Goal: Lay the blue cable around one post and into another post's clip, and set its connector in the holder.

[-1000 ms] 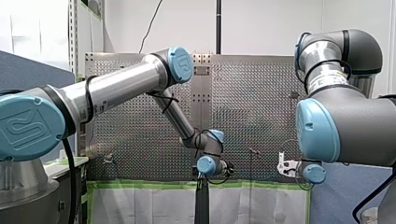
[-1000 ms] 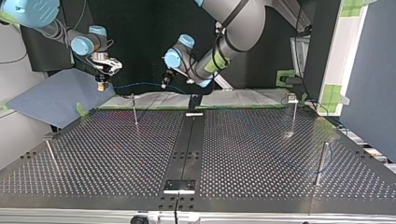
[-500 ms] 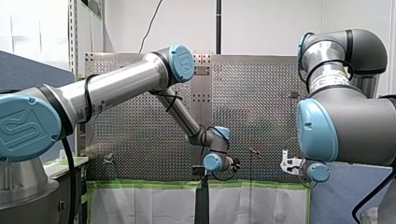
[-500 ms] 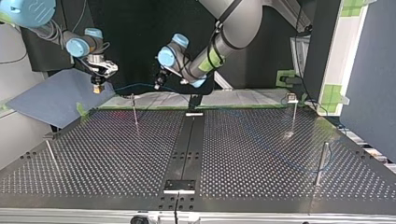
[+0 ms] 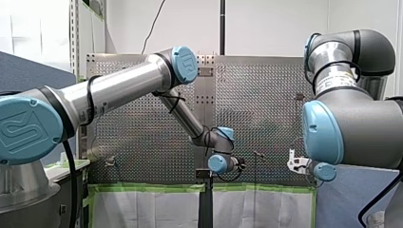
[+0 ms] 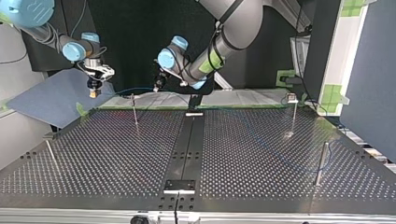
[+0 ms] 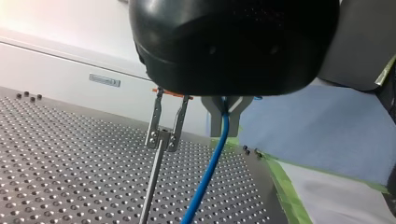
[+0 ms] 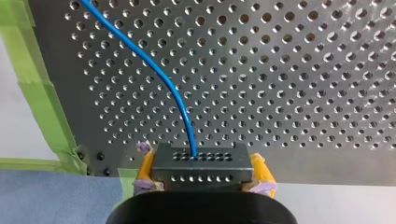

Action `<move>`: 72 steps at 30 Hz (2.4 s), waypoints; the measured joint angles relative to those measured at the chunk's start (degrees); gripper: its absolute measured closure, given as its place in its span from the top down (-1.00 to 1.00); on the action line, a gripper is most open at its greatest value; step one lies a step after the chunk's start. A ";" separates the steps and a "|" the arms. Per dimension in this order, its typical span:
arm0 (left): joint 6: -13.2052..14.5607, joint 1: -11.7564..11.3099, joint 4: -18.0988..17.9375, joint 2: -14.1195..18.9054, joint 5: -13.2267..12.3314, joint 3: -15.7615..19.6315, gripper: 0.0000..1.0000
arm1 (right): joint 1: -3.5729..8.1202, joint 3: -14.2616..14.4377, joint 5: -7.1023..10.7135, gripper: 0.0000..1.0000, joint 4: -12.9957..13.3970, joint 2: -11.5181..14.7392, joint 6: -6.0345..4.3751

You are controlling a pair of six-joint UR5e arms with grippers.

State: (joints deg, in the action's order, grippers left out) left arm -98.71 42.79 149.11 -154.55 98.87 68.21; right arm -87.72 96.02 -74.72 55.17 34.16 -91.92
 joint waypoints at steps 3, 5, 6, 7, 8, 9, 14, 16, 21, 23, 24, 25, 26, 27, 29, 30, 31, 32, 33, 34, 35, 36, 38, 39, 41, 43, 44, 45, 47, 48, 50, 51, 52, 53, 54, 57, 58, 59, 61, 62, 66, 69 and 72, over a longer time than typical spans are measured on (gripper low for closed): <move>-0.26 -0.16 -0.10 0.00 -0.03 -0.14 -1.00 | 0.19 -0.23 0.14 -1.00 0.04 0.00 -0.28; -0.36 -0.27 -0.09 0.00 -0.04 -0.40 -1.00 | 0.34 -0.46 0.33 -1.00 0.00 0.00 -0.39; -0.39 -0.31 -0.07 0.00 -0.03 -0.57 -1.00 | 0.39 -0.58 0.39 -1.00 -0.02 0.00 -0.42; -0.40 -0.34 -0.06 0.00 0.00 -0.75 -1.00 | 0.43 -0.69 0.43 -1.00 -0.07 0.00 -0.43; -0.37 -0.37 -0.03 0.01 0.07 -0.98 -1.00 | 0.48 -0.81 0.47 -1.00 -0.12 0.00 -0.45; -0.32 -0.39 0.01 0.01 0.11 -1.14 -1.00 | 0.51 -0.90 0.49 -1.00 -0.18 0.00 -0.44; 0.17 -0.27 0.26 0.01 0.21 -1.49 -1.00 | 0.71 -1.11 0.34 -1.00 -0.56 0.00 -0.08; 0.23 -0.25 0.30 0.01 0.22 -1.50 -1.00 | 0.84 -1.12 0.19 -1.00 -0.70 0.00 0.15; 0.48 0.40 1.18 0.46 0.27 -1.49 -1.00 | 1.30 -1.14 -0.28 -1.00 -1.25 0.13 1.25; 0.64 0.66 1.69 0.83 0.29 -1.49 -1.00 | 1.44 -1.15 -0.26 -1.00 -1.74 0.37 1.75; 0.77 0.76 1.91 1.00 0.29 -1.49 -1.00 | 1.49 -1.15 -0.24 -1.00 -1.94 0.51 1.93; 0.92 0.85 2.11 1.18 0.30 -1.48 -1.00 | 1.52 -1.15 -0.19 -1.00 -2.14 0.66 2.08; 1.09 0.98 2.34 1.40 0.33 -1.47 -1.00 | 1.54 -1.15 -0.09 -1.00 -2.37 0.84 2.27; 1.20 1.08 2.52 1.57 0.38 -1.47 -1.00 | 1.55 -1.14 0.00 -1.00 -2.53 0.97 2.41; 1.41 1.32 2.95 1.98 0.60 -1.46 -1.00 | 1.57 -1.14 0.21 -1.00 -2.81 1.17 2.70; 1.53 1.43 3.15 2.13 0.70 -1.45 -1.00 | 1.56 -1.14 0.33 -1.00 -2.95 1.22 2.85; 1.65 1.54 3.35 2.25 0.81 -1.45 -1.00 | 1.54 -1.14 0.45 -1.00 -3.07 1.25 3.04; 1.81 1.68 3.56 2.37 0.96 -1.44 -1.00 | 1.52 -1.14 0.67 -1.00 -3.26 1.29 3.33; 1.91 1.77 3.67 2.43 1.05 -1.45 -1.00 | 1.50 -1.13 0.86 -1.00 -3.40 1.33 3.54; 1.98 1.85 3.75 2.48 1.11 -1.46 -1.00 | 1.46 -1.13 1.06 -1.00 -3.52 1.38 3.72; 2.05 1.93 3.82 2.55 1.17 -1.46 -1.00 | 1.41 -1.13 1.28 -1.00 -3.64 1.47 3.90; 2.09 1.97 3.85 2.62 1.20 -1.46 -1.00 | 1.40 -1.13 1.39 -1.00 -3.71 1.55 3.99; 2.12 2.07 3.88 2.86 1.24 -1.47 -1.00 | 1.38 -1.13 1.56 -1.00 -3.85 1.83 4.11; 2.13 2.09 3.89 2.98 1.25 -1.47 -1.00 | 1.38 -1.13 1.60 -1.00 -3.91 1.99 4.13; 2.15 2.11 3.90 3.28 1.26 -1.49 -1.00 | 1.37 -1.13 1.64 -1.00 -4.04 2.42 4.16; 2.14 2.12 3.91 3.50 1.27 -1.50 -1.00 | 1.38 -1.13 1.66 -1.00 -4.15 2.75 4.13; 2.13 2.12 3.91 3.61 1.27 -1.50 -1.00 | 1.41 -1.13 1.66 -1.00 -4.19 2.90 4.10; 2.13 2.10 3.91 3.67 1.27 -1.50 -1.00 | 1.45 -1.13 1.67 -1.00 -4.22 2.98 4.07; 2.12 2.03 3.91 3.74 1.28 -1.51 -1.00 | 1.54 -1.13 1.67 -1.00 -4.25 3.11 4.03; 2.12 1.99 3.92 3.75 1.27 -1.51 -1.00 | 1.57 -1.13 1.67 -1.00 -4.25 3.14 4.01; 2.12 1.89 3.95 3.76 1.25 -1.50 -1.00 | 1.65 -1.13 1.67 -1.00 -4.26 3.24 3.97; 2.12 1.84 3.96 3.76 1.21 -1.51 -1.00 | 1.70 -1.13 1.67 -1.00 -4.26 3.30 3.93; 2.12 1.80 3.97 3.77 1.19 -1.51 -1.00 | 1.74 -1.13 1.67 -1.00 -4.26 3.37 3.86; 2.12 1.73 3.97 3.80 1.15 -1.52 -1.00 | 1.80 -1.13 1.67 -1.00 -4.26 3.45 3.75; 2.12 1.69 3.98 3.80 1.14 -1.52 -1.00 | 1.85 -1.13 1.67 -1.00 -4.27 3.52 3.66; 2.12 1.57 4.05 3.81 1.11 -1.61 -1.00 | 2.04 -1.13 1.68 -1.00 -4.24 3.62 3.48; 2.12 1.53 4.08 3.82 1.09 -1.61 -1.00 | 2.10 -1.13 1.67 -1.00 -4.25 3.64 3.44; 2.12 1.50 4.11 3.89 1.07 -1.61 -1.00 | 2.19 -1.13 1.67 -1.00 -4.25 3.65 3.38; 2.12 1.46 4.14 4.03 1.04 -1.62 -1.00 | 2.33 -1.13 1.67 -1.00 -4.25 3.66 3.29; 2.12 1.44 4.16 4.18 1.04 -1.62 -1.00 | 2.44 -1.13 1.67 -1.00 -4.23 3.67 3.21; 2.08 1.31 4.15 4.60 1.05 -1.62 -1.00 | 2.67 -1.13 1.67 -1.00 -4.19 3.69 2.95; 2.02 1.17 4.14 4.71 1.09 -1.62 -1.00 | 2.74 -1.13 1.67 -1.00 -4.14 3.69 2.71; 1.73 1.11 4.08 4.68 1.05 -1.62 -1.00 | 2.75 -1.13 1.67 -1.00 -4.20 3.69 2.55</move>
State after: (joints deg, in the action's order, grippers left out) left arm -96.98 43.90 153.19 -149.87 99.92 66.60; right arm -84.97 94.89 -73.05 50.97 37.84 -89.36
